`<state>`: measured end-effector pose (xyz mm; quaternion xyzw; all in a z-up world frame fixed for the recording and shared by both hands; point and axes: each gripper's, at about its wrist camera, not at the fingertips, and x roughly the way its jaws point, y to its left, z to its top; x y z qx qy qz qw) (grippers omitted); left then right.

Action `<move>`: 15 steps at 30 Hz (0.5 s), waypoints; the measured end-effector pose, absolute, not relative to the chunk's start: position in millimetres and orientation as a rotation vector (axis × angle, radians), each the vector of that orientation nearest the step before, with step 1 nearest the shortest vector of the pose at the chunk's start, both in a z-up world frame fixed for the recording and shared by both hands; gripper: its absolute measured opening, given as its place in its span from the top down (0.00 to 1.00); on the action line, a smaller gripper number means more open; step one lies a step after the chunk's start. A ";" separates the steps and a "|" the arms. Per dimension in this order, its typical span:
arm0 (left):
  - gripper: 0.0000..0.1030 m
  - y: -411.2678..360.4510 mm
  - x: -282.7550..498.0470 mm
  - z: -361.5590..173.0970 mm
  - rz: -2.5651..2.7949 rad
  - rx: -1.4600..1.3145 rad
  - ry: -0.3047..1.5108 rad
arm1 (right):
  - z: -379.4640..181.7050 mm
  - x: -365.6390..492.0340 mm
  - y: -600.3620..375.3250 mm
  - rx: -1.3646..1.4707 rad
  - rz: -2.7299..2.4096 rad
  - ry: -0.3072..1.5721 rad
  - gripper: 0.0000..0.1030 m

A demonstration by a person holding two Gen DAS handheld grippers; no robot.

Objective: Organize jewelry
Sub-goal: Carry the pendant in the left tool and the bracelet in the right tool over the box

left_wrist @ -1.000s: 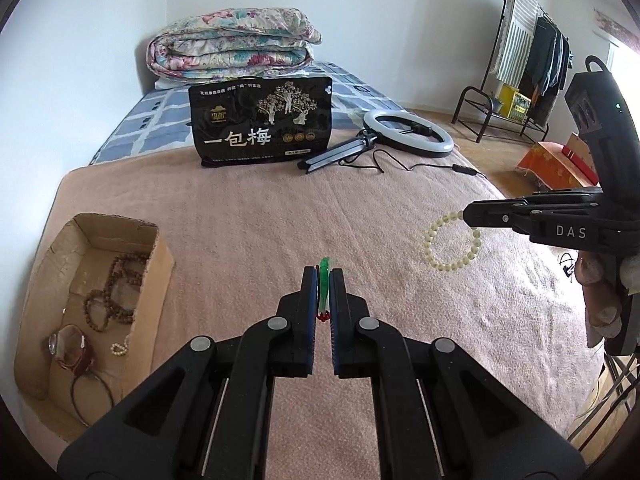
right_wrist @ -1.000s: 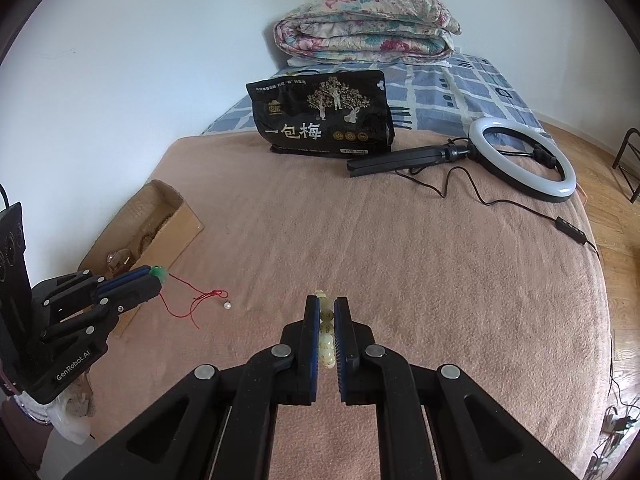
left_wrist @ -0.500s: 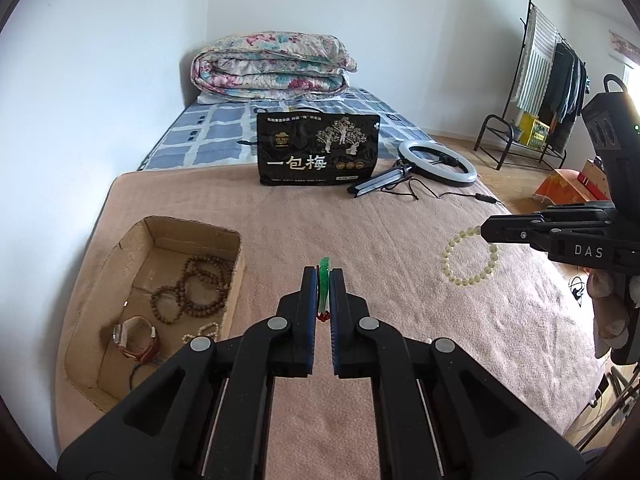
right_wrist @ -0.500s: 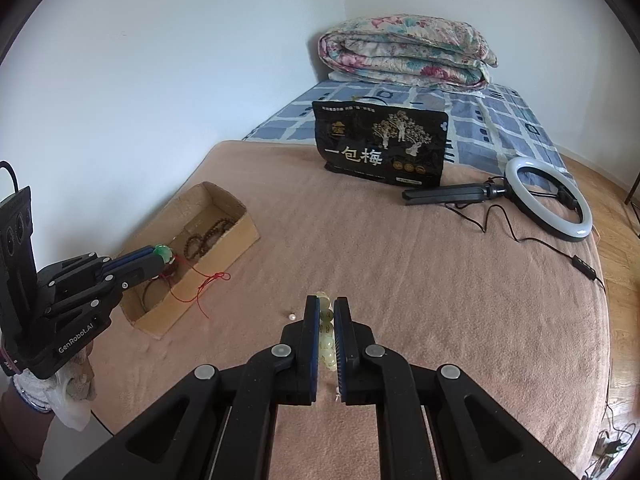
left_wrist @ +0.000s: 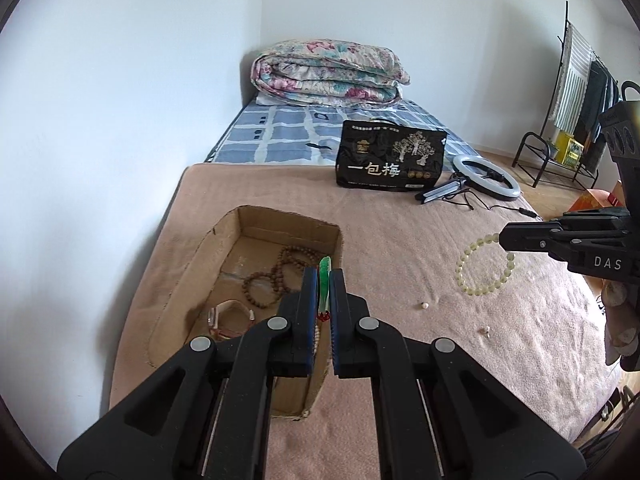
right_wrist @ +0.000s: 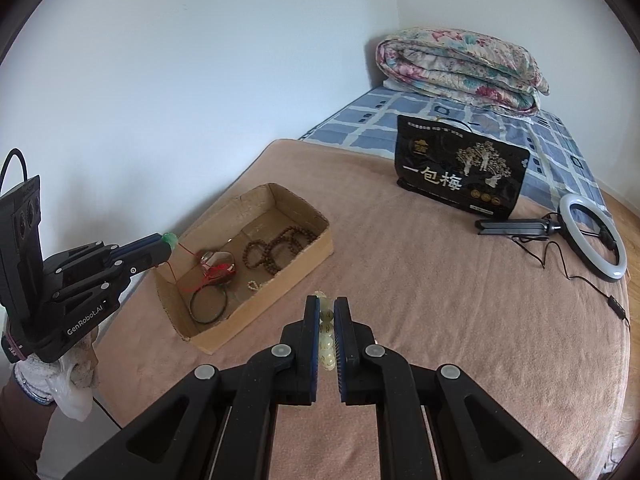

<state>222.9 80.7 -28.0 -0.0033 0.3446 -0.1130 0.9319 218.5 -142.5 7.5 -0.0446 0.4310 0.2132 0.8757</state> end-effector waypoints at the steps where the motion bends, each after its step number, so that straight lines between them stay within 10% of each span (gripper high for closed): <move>1: 0.96 87.2 222.6 -29.4 -0.220 -0.008 0.706 | 6.9 219.0 -136.2 -0.097 0.453 0.900 0.96; 15: 0.96 152.4 226.1 -55.9 -0.114 -0.032 0.738 | -8.6 231.0 -60.5 -0.128 0.541 0.918 0.96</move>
